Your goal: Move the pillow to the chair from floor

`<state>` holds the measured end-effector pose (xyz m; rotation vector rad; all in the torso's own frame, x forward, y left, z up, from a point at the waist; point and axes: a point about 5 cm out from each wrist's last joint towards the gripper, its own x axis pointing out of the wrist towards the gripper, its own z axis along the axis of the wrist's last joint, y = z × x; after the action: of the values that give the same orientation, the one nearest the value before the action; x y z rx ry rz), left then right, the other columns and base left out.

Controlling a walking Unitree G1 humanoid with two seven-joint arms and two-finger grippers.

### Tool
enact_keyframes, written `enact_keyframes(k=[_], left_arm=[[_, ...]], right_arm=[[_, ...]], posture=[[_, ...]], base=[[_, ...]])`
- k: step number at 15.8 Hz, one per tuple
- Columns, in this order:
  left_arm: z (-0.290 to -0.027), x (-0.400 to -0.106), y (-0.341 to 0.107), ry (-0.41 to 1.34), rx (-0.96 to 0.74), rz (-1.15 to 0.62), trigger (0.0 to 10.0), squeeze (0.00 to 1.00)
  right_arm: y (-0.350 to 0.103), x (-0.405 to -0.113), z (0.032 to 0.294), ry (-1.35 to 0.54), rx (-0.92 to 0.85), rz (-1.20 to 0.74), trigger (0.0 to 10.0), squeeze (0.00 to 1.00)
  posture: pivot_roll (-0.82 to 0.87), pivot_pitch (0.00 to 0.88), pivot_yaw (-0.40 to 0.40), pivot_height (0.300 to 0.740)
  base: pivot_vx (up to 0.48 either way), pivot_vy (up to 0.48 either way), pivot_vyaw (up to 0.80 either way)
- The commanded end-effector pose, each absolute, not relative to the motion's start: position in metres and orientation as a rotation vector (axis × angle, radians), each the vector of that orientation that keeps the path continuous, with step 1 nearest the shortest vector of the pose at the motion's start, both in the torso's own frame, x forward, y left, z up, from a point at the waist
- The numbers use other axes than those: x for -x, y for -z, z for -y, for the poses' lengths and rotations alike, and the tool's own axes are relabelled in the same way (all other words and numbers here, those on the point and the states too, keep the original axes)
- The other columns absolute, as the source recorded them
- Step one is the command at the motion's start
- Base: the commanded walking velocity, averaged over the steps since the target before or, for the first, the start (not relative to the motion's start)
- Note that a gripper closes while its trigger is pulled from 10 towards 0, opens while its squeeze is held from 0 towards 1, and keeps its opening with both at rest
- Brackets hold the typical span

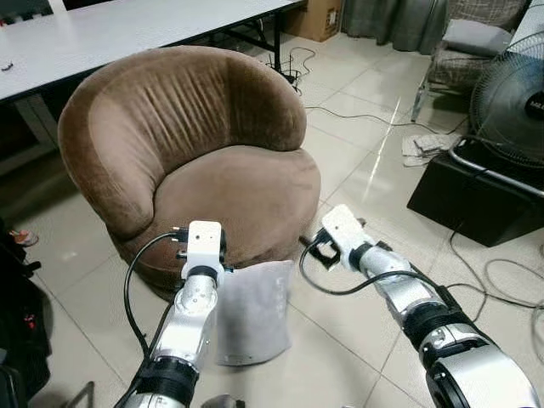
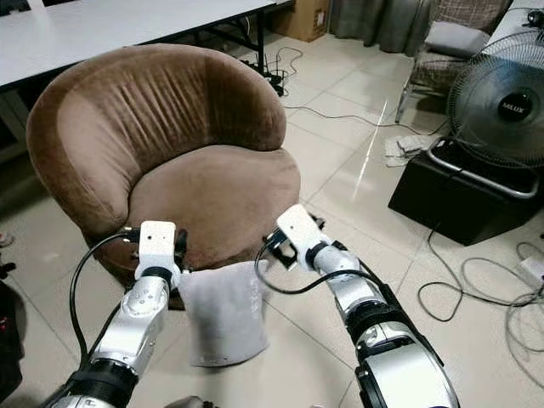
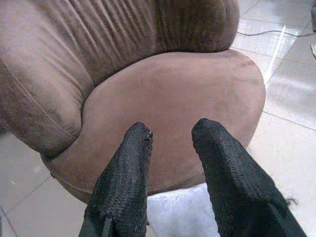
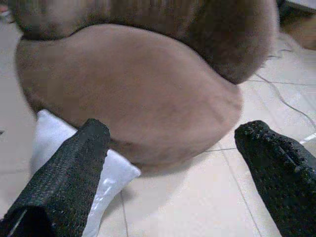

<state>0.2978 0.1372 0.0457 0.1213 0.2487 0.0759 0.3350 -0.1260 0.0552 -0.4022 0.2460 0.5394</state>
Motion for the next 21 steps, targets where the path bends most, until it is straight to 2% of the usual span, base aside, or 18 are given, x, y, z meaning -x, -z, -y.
enact_keyframes(k=[1,3,7,11,15,21], left_arm=[[-0.144,-0.298,-0.046,-0.120,-0.130,-0.256,10.0,0.00],[-0.156,-0.293,-0.043,-0.163,-0.146,-0.259,10.0,0.00],[-0.156,-0.295,-0.045,-0.175,-0.169,-0.254,10.0,0.00],[-0.155,-0.300,-0.048,-0.159,-0.238,-0.250,10.0,0.00],[-0.153,-0.307,-0.049,-0.116,-0.275,-0.260,10.0,0.00],[-0.149,-0.311,-0.051,-0.095,-0.243,-0.259,10.0,0.00]], right_arm=[[-0.056,-0.335,0.131,-0.505,0.356,-0.237,10.0,0.00],[-0.058,-0.336,0.125,-0.527,0.350,-0.226,10.0,0.00],[-0.059,-0.337,0.120,-0.537,0.346,-0.218,10.0,0.00],[-0.056,-0.334,0.120,-0.520,0.332,-0.215,10.0,0.00],[-0.055,-0.333,0.122,-0.467,0.308,-0.199,10.0,0.00],[-0.052,-0.331,0.124,-0.464,0.321,-0.211,10.0,0.00]], posture=[[-0.03,0.000,-0.033,0.735],[0.00,0.000,-0.052,0.735],[0.00,0.000,-0.049,0.735],[-0.02,0.000,-0.019,0.735],[-0.08,0.000,0.045,0.735],[-0.10,0.000,0.054,0.735]], base=[[0.000,0.000,0.00],[0.000,0.000,0.00],[0.000,0.000,0.00],[0.000,0.000,0.00],[0.000,0.000,0.00],[0.000,0.000,0.00]])
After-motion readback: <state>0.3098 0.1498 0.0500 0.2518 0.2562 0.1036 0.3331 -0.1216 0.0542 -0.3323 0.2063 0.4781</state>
